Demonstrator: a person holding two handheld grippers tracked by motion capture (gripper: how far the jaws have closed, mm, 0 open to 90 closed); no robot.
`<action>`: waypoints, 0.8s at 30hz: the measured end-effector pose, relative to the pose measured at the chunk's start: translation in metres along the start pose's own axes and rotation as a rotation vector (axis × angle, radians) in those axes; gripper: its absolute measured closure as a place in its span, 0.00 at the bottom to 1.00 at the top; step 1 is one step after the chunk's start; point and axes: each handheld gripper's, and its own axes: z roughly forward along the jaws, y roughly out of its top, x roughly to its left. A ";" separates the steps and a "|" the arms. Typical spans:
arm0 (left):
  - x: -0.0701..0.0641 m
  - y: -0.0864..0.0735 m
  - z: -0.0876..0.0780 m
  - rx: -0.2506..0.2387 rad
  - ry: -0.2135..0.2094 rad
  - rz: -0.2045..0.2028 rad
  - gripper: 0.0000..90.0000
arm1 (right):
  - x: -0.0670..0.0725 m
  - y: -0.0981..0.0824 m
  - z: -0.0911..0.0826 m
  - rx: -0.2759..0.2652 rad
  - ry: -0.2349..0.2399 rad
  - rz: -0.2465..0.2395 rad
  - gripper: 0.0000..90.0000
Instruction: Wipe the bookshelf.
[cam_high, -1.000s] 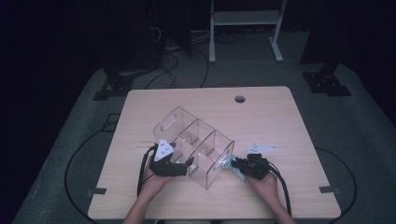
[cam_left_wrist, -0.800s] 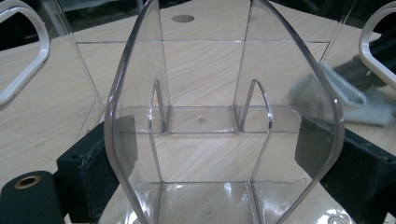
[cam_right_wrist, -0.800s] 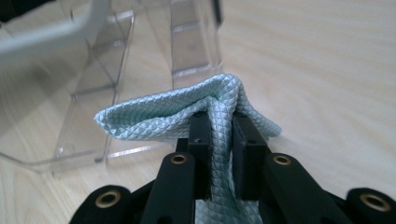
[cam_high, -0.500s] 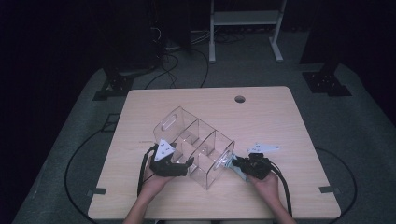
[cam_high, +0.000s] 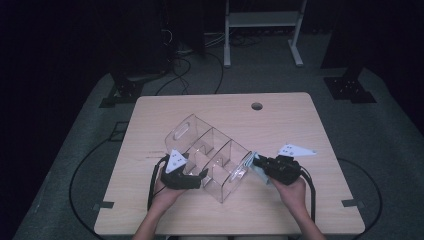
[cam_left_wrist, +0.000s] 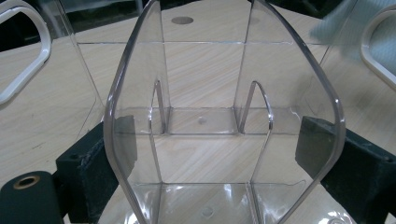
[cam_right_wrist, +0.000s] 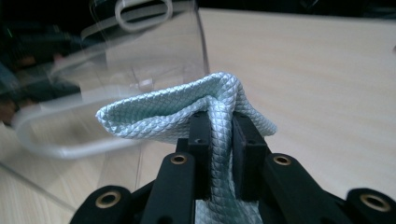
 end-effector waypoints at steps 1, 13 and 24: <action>0.000 0.000 0.000 0.001 0.002 0.000 0.09 | 0.000 0.005 -0.002 0.000 -0.008 -0.005 0.88; -0.002 0.000 0.001 -0.001 0.009 -0.003 0.09 | 0.003 0.040 -0.011 -0.047 -0.011 -0.039 0.88; -0.005 0.001 0.002 -0.007 0.023 -0.005 0.09 | 0.023 0.052 -0.010 0.011 0.030 -0.120 0.88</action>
